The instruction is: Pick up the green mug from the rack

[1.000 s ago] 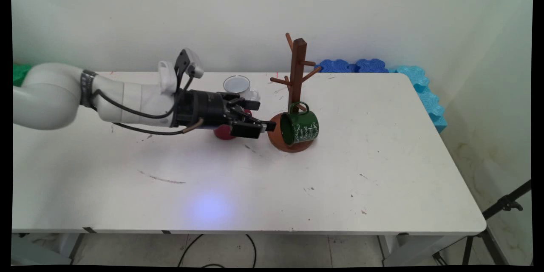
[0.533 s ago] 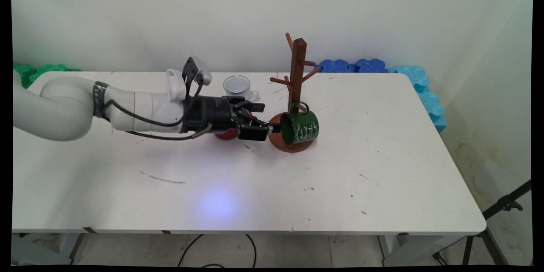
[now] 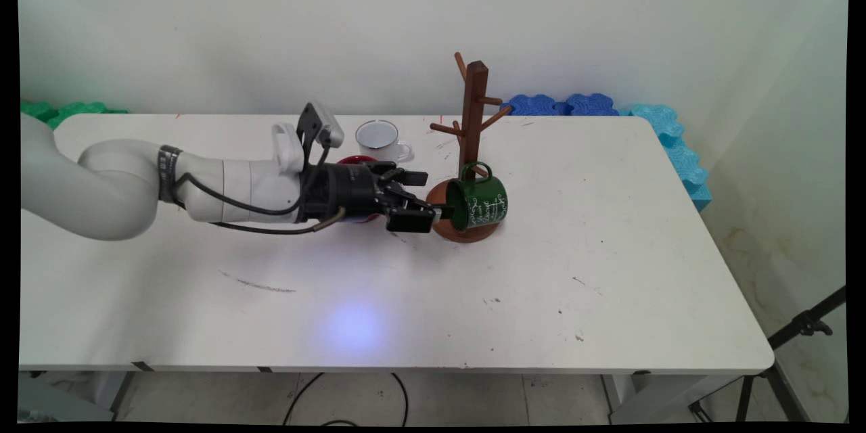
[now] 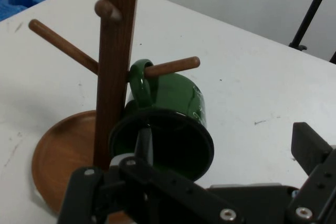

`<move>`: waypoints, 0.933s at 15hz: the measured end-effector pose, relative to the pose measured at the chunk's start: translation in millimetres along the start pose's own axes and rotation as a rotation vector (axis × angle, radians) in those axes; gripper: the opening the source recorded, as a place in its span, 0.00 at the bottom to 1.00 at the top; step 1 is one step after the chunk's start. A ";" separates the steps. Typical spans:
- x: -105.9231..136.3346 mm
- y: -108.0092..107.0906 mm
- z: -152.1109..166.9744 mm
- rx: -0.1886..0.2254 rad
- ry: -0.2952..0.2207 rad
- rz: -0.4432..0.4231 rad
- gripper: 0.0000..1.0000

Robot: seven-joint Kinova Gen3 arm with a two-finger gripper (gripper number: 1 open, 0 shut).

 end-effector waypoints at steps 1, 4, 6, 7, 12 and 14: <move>-1.2 0.8 1.1 0.001 0.000 -0.001 1.00; -4.8 3.4 5.3 0.003 -0.003 -0.004 1.00; -7.2 4.8 8.6 0.005 -0.009 -0.004 1.00; -8.1 5.4 10.1 0.005 -0.011 -0.004 1.00; -14.0 9.4 24.6 0.006 -0.022 -0.009 1.00; -15.5 10.7 31.4 0.007 -0.024 -0.010 1.00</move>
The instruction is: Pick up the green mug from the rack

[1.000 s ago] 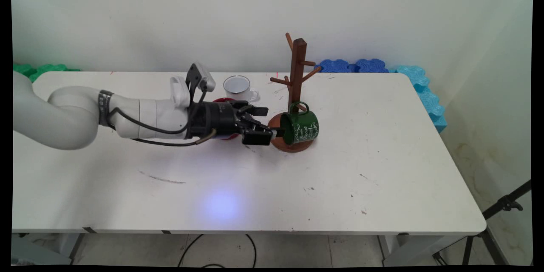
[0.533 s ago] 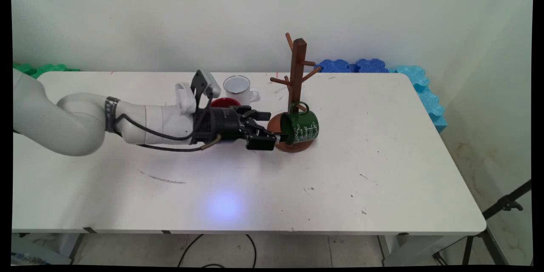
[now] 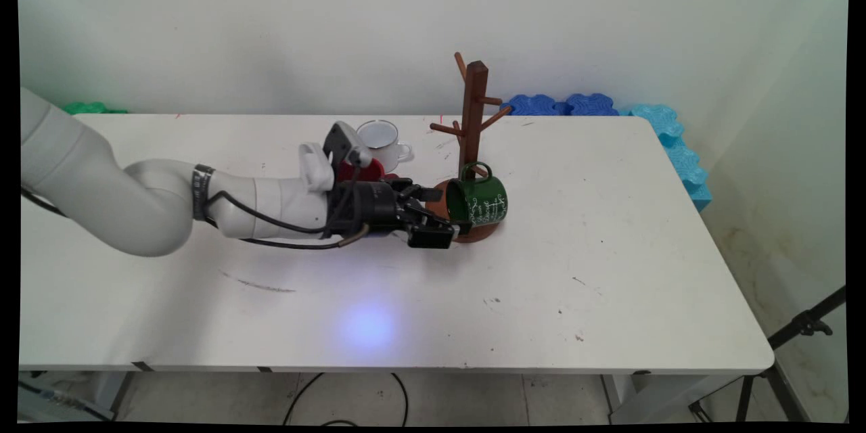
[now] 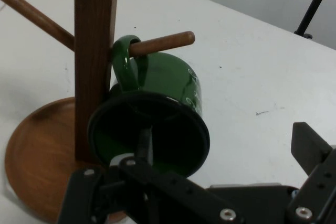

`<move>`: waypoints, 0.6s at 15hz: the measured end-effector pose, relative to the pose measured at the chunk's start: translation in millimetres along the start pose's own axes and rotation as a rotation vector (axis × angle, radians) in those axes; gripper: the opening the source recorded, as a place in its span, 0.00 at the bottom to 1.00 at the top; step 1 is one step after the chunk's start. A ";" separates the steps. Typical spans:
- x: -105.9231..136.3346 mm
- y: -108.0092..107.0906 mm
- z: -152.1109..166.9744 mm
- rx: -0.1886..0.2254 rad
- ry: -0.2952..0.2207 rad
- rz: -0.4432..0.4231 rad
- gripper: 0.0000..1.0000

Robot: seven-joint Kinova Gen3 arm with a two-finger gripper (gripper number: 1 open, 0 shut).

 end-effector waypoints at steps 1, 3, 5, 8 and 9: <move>-0.5 0.8 3.3 0.000 -0.001 -0.001 1.00; -1.3 2.4 9.7 0.001 -0.003 -0.003 1.00; -1.7 3.6 15.4 0.003 -0.005 -0.005 1.00; -1.8 5.3 24.2 0.005 -0.007 -0.007 1.00; -1.6 5.7 27.2 0.006 -0.007 -0.008 1.00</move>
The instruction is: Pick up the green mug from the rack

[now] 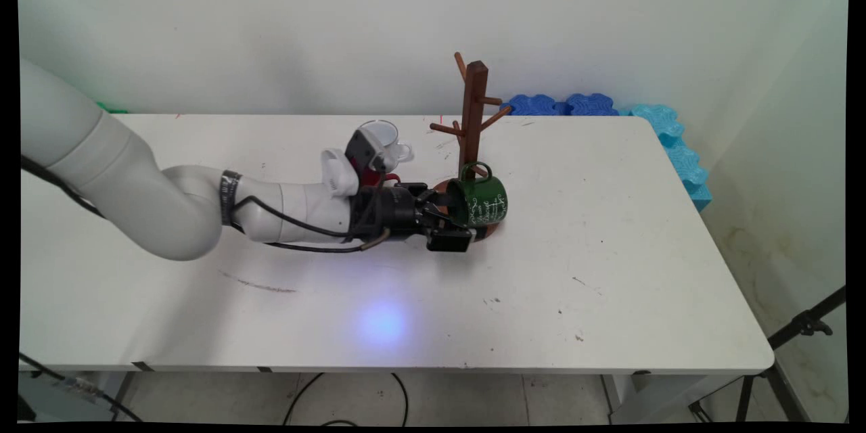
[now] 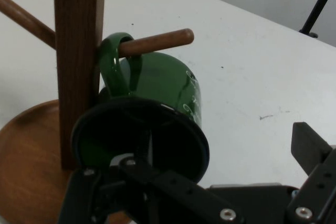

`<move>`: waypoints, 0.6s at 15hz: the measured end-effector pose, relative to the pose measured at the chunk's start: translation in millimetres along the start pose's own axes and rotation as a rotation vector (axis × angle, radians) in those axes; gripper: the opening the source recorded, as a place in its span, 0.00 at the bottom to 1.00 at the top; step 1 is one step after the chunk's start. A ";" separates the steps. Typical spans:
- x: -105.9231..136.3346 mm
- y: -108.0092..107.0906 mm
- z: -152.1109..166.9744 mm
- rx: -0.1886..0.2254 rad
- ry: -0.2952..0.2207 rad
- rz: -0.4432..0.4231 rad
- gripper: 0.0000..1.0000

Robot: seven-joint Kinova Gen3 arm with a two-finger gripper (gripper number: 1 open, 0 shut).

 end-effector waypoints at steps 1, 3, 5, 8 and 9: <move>0.4 0.3 2.7 0.001 0.000 -0.001 1.00; 1.3 0.8 6.9 0.002 0.001 -0.002 1.00; 2.3 1.4 12.1 0.003 0.002 -0.003 1.00; 3.5 2.3 17.5 0.002 0.002 0.001 1.00; 3.8 2.6 19.6 0.002 0.000 0.004 1.00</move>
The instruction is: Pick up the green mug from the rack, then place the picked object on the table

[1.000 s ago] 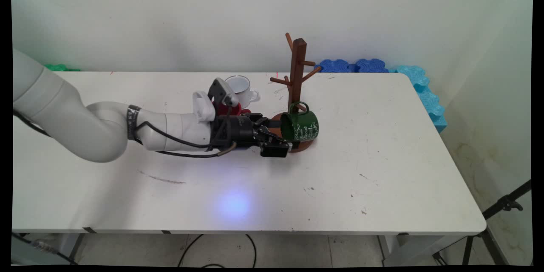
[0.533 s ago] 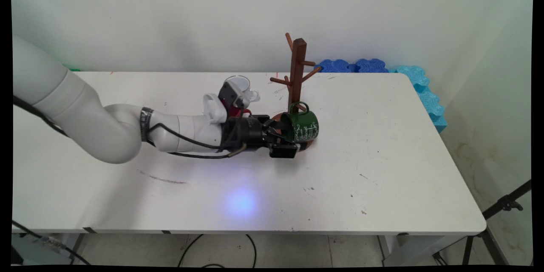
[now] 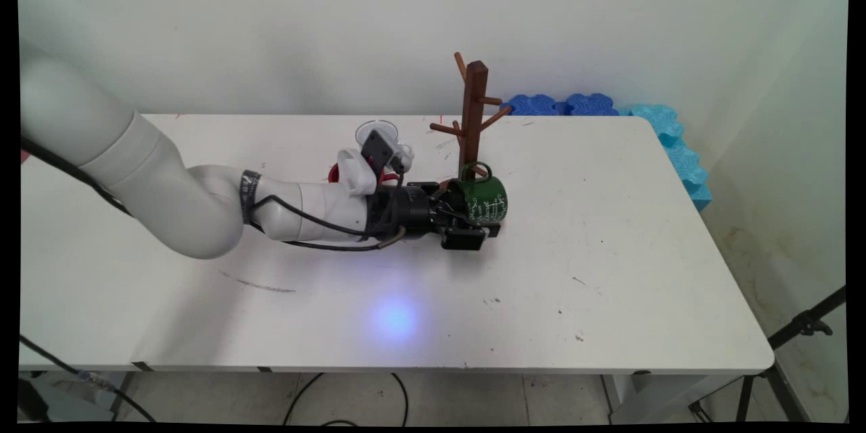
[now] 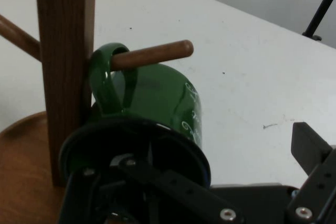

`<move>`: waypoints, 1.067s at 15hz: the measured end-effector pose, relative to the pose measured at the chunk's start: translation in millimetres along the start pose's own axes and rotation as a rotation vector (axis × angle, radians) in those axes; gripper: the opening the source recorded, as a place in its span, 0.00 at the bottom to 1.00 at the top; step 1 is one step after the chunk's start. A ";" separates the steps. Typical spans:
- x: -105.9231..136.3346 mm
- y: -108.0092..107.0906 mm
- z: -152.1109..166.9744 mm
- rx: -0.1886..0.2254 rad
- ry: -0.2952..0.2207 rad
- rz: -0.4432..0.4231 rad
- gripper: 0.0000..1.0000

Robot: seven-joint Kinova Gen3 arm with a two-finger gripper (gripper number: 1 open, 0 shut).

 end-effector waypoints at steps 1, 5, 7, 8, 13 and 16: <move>0.3 0.3 1.9 -0.001 -0.002 0.003 1.00; 0.8 1.1 6.7 -0.002 -0.008 0.016 0.00; 1.2 1.4 8.6 -0.002 -0.012 0.027 0.00; 1.3 1.6 9.0 -0.003 -0.013 0.031 0.00; 2.6 4.8 10.4 -0.017 -0.010 0.061 0.00; 3.3 5.8 9.5 -0.021 -0.005 0.072 0.00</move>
